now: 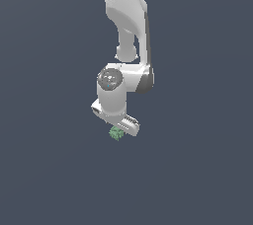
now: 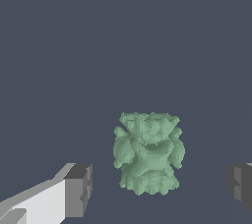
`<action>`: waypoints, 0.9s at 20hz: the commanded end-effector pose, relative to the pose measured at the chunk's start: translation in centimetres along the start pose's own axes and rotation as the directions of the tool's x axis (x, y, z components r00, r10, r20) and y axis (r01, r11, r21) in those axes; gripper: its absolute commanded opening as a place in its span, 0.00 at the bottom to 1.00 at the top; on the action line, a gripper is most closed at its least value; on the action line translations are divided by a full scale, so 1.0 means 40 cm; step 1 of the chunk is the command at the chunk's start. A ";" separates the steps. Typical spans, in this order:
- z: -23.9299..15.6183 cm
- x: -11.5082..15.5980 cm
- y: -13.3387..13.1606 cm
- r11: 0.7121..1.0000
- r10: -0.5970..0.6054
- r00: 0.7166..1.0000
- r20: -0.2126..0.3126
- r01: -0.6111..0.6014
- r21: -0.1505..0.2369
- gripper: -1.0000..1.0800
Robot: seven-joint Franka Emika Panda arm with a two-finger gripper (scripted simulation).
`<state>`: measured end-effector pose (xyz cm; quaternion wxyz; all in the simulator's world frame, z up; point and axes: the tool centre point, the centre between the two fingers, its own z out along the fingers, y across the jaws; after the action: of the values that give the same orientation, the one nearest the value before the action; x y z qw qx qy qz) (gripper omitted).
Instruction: Pick up the object and move it to a goal position.
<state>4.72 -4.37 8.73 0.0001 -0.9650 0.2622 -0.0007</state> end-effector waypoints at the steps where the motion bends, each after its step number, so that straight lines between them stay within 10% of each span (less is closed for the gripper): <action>1: 0.024 -0.001 0.001 1.000 0.001 1.000 0.001 -0.001 -0.001 0.96; 12: 0.113 0.000 0.001 1.000 0.005 1.000 0.001 -0.005 -0.001 0.96; 13: 0.113 0.000 0.001 1.000 0.005 1.000 0.001 -0.005 -0.001 0.00; 18: 0.113 0.000 0.001 1.000 0.005 1.000 0.001 -0.005 -0.001 0.00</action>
<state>4.72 -4.41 4.23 0.0001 -0.9643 0.2646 -0.0001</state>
